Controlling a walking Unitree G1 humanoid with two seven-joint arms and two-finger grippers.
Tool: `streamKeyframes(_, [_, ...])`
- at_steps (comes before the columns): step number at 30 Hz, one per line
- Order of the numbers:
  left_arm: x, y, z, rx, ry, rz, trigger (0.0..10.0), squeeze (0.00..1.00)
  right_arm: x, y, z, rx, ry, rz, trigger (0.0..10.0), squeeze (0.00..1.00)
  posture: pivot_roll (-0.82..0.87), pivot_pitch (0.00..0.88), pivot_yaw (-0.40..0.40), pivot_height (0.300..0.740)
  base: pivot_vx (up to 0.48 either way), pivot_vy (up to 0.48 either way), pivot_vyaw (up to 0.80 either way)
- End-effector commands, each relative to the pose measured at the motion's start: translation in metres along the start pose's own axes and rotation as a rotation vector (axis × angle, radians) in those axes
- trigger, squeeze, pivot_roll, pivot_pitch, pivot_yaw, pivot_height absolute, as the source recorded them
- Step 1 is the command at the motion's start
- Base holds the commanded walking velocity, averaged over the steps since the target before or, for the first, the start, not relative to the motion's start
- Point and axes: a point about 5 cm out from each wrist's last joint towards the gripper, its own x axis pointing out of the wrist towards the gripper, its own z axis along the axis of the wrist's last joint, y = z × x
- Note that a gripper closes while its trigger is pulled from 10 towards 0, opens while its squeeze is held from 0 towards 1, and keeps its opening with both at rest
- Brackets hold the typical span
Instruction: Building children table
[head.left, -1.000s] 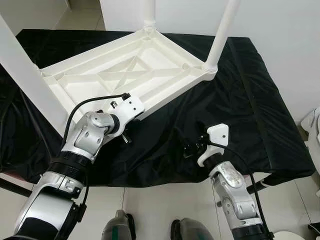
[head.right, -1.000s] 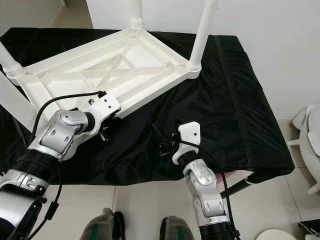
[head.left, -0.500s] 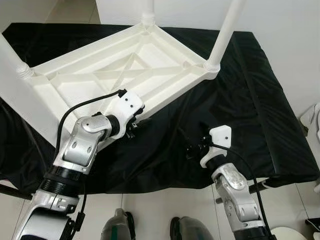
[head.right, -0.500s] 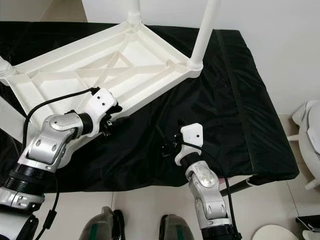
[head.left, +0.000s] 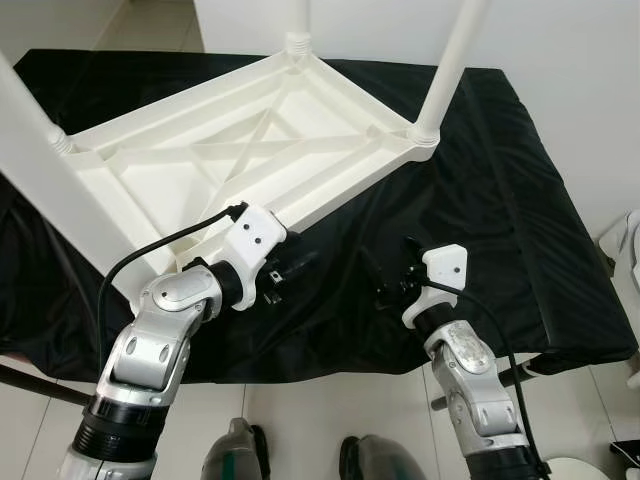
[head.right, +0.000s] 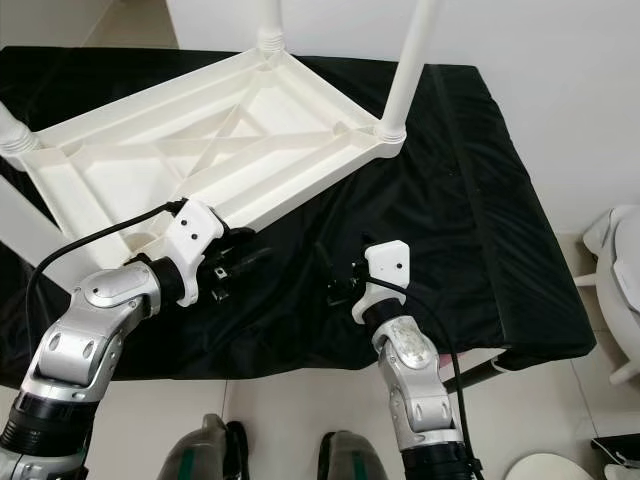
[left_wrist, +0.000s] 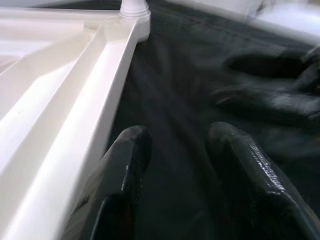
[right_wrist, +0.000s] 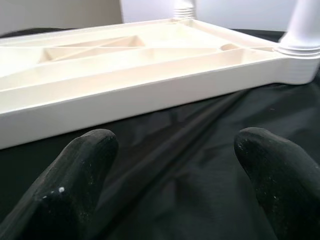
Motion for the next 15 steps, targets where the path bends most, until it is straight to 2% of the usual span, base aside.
streamKeyframes(1, [-0.003, 0.001, 0.004, -0.023, -0.031, 0.041, 10.0, 0.00, -0.001, -0.004, -0.003, -0.007, 0.009, -0.011, 10.0, 0.00, -0.10, 0.087, 0.006, 0.740, 0.000, 0.000, 0.00])
streamKeyframes(3, [-0.013, -0.004, 0.003, -0.086, -0.064, 0.090, 10.0, 0.00, 0.001, -0.006, -0.002, -0.011, 0.008, -0.013, 10.0, 0.00, -0.10, 0.090, 0.003, 0.740, 0.000, 0.000, 0.00])
streamKeyframes(6, [-0.018, -0.006, 0.001, -0.106, -0.076, 0.112, 10.0, 0.00, 0.001, -0.007, -0.002, -0.013, 0.008, -0.014, 10.0, 0.00, -0.09, 0.090, 0.002, 0.740, 0.000, 0.000, 0.00])
streamKeyframes(8, [-0.032, -0.012, -0.004, -0.149, -0.074, 0.109, 10.0, 0.00, 0.002, -0.009, -0.002, -0.017, 0.008, -0.016, 10.0, 0.00, -0.08, 0.091, -0.002, 0.740, 0.000, 0.000, 0.00])
streamKeyframes(9, [-0.041, -0.013, -0.009, -0.152, -0.058, 0.118, 10.0, 0.00, 0.003, -0.010, -0.003, -0.019, 0.010, -0.015, 10.0, 0.00, -0.08, 0.091, -0.004, 0.740, 0.000, 0.000, 0.00])
streamKeyframes(12, [-0.048, -0.015, -0.012, -0.150, -0.045, 0.122, 10.0, 0.00, 0.004, -0.011, -0.004, -0.022, 0.010, -0.016, 10.0, 0.00, -0.07, 0.092, -0.006, 0.740, 0.000, 0.000, 0.00])
streamKeyframes(14, [-0.066, -0.018, -0.018, -0.126, -0.017, 0.133, 10.0, 0.00, 0.006, -0.014, -0.004, -0.026, 0.010, -0.017, 10.0, 0.00, -0.06, 0.094, -0.010, 0.740, 0.000, 0.000, 0.00])
streamKeyframes(15, [-0.066, -0.018, -0.018, -0.126, -0.017, 0.133, 10.0, 0.00, 0.006, -0.014, -0.004, -0.026, 0.010, -0.017, 10.0, 0.00, -0.06, 0.094, -0.010, 0.740, 0.000, 0.000, 0.00])
